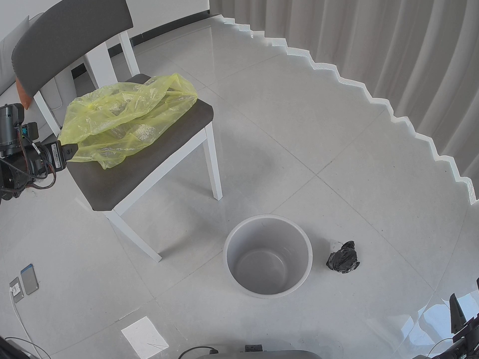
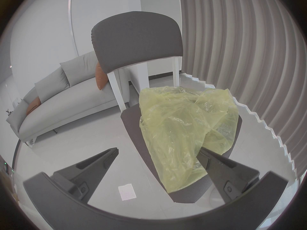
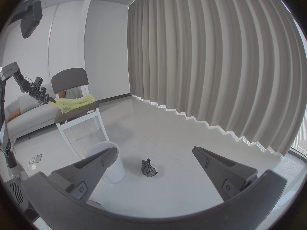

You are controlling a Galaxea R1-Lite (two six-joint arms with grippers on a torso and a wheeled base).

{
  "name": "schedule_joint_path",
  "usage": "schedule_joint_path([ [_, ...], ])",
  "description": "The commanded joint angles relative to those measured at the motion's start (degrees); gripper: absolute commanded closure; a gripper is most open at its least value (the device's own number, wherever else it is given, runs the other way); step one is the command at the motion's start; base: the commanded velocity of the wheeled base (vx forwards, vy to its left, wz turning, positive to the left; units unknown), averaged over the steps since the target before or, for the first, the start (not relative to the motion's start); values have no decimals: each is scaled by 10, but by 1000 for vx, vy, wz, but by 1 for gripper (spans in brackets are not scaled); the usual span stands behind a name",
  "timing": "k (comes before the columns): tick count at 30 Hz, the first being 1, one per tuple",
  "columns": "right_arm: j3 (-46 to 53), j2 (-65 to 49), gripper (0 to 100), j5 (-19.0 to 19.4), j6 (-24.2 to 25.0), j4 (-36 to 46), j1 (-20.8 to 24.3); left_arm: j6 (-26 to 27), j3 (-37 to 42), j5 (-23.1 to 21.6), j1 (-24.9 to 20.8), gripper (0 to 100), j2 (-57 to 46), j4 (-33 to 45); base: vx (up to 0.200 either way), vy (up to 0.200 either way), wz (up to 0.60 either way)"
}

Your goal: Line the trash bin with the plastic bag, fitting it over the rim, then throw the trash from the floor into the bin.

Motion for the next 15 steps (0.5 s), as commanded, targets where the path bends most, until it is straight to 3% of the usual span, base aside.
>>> schedule_joint_path([
  [1, 10, -9, 0, 0, 0, 0, 1, 0, -2, 0, 0, 0, 17, -12, 0, 0, 0],
  [4, 10, -9, 0, 0, 0, 0, 1, -1, 2, -2, 2, 0, 24, -31, 0, 0, 0],
  [5, 10, -9, 0, 0, 0, 0, 0, -1, 5, -3, 2, 100, 26, -34, 0, 0, 0],
  [15, 10, -9, 0, 8, -8, 1, 0, -9, 23, -2, 3, 100, 52, -70, 0, 0, 0],
])
